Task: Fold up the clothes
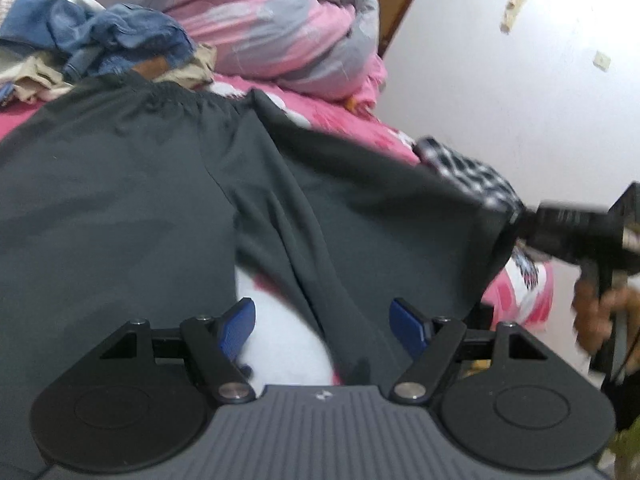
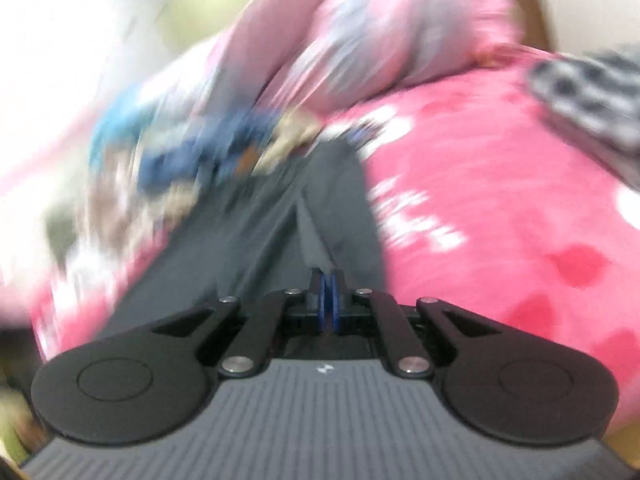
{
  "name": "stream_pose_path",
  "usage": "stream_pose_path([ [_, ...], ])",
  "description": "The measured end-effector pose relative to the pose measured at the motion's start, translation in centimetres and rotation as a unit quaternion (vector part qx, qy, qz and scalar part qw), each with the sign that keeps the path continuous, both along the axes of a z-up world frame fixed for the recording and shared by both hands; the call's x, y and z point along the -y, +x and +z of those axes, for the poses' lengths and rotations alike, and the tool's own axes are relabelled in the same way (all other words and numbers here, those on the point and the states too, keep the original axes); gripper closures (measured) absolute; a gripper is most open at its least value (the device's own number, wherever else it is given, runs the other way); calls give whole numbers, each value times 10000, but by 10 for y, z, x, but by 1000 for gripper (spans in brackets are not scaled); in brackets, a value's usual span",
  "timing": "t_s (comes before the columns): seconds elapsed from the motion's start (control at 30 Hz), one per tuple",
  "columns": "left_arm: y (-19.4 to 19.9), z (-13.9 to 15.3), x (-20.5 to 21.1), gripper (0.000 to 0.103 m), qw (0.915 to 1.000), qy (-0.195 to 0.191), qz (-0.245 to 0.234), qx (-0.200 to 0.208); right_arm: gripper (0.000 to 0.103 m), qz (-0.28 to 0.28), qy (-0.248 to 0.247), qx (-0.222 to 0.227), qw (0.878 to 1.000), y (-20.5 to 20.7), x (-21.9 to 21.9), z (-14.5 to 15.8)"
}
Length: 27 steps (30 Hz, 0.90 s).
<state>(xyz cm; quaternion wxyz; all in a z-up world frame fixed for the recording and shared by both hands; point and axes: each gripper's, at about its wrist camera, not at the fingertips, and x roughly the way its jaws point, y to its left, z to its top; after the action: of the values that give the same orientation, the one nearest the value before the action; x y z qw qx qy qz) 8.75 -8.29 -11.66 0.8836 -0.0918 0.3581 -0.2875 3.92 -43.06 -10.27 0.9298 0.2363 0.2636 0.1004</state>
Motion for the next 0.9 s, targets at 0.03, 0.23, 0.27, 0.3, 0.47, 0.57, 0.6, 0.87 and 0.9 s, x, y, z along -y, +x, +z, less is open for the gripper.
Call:
stream_pose_path([
  [0.03, -1, -2, 3, 28, 10000, 48, -44, -34, 101, -266, 265, 16, 9993, -4, 19, -3],
  [0.23, -5, -10, 19, 28, 9993, 305, -203, -121, 101, -1382, 1535, -541, 9770, -6, 102, -64],
  [0.27, -6, -10, 21, 28, 9991, 343, -231, -118, 101, -1466, 1637, -614, 9736, -6, 109, -72],
  [0.3, -6, -10, 23, 28, 9989, 380, -261, -117, 101, -1561, 1712, -660, 9705, -6, 115, -80],
  [0.47, -12, -7, 33, 28, 9976, 557, -388, -94, 101, -1791, 1667, -573, 9679, -8, 133, -83],
  [0.57, -18, -5, 39, 28, 9971, 588, -473, -88, 98, -1805, 1326, -483, 9734, -16, 132, -71],
  [0.6, -21, -5, 41, 28, 9967, 592, -538, -96, 98, -1719, 1277, -440, 9758, -21, 130, -65],
  [0.87, -49, -18, 69, 34, 9894, 1039, -1009, -117, 84, -902, 1372, -933, 9820, -36, 112, -59],
  [0.9, -50, -19, 70, 37, 9896, 1033, -986, -179, 83, -898, 1420, -999, 9807, -38, 112, -60],
])
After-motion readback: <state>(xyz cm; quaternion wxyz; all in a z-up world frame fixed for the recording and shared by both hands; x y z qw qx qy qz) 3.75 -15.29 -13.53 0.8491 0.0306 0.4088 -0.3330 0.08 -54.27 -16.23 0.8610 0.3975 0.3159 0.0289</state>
